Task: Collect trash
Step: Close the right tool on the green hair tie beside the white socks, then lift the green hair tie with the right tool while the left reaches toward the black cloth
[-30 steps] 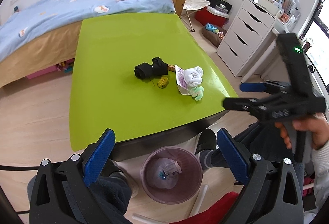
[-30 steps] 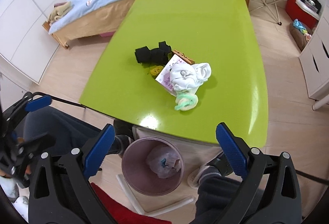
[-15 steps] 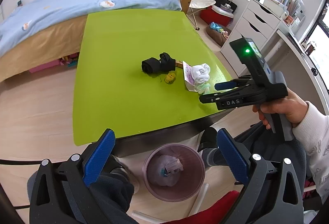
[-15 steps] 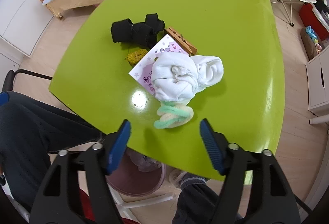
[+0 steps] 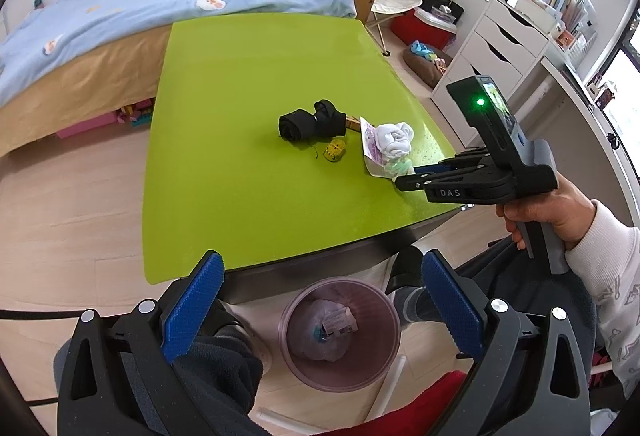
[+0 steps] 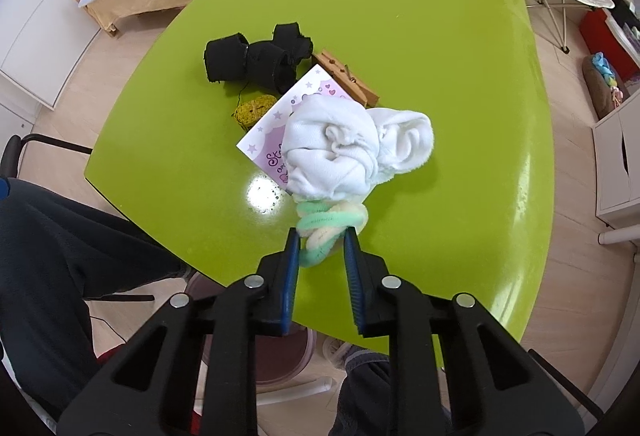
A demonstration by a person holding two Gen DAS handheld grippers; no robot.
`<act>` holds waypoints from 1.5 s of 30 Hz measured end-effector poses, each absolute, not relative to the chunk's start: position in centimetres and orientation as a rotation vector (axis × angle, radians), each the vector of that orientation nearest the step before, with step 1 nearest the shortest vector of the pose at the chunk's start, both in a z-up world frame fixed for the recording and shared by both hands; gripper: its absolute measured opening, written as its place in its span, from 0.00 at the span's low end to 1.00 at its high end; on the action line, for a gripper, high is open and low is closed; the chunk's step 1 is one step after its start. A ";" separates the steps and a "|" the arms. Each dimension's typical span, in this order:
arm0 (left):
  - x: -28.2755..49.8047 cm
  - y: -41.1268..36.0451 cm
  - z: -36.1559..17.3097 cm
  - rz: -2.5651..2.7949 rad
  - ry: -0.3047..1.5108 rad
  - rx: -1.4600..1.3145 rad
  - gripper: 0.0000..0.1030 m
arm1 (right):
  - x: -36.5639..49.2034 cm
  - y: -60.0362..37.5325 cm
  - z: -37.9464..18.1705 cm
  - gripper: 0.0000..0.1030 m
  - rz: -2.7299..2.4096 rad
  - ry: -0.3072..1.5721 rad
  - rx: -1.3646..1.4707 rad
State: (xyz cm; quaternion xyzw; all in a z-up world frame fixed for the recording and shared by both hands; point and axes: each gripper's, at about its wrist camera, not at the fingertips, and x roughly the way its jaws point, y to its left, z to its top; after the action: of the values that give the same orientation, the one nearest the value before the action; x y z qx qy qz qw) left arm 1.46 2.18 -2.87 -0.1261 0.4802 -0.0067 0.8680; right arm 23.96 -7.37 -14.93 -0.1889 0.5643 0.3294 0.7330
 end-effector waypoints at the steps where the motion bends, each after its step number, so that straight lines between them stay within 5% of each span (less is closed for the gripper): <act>1: 1.5 2.2 -2.9 -0.015 1.005 -0.264 0.93 | 23.9 -7.6 -14.7 0.14 0.720 1.238 -0.407; 25: 10.5 2.9 -1.8 -0.044 1.006 -0.238 0.93 | 21.6 -11.6 -8.8 0.04 0.709 1.139 -0.211; 45: 21.9 5.8 -8.7 0.046 1.279 -0.413 0.92 | 22.1 -13.1 -7.8 0.04 0.692 1.123 -0.162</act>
State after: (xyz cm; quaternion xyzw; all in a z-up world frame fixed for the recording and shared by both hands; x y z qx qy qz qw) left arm 21.94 5.78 -8.70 -0.1911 0.5924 0.0213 0.7824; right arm 22.09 -13.11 -7.85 -0.0750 0.5212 0.3212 0.7871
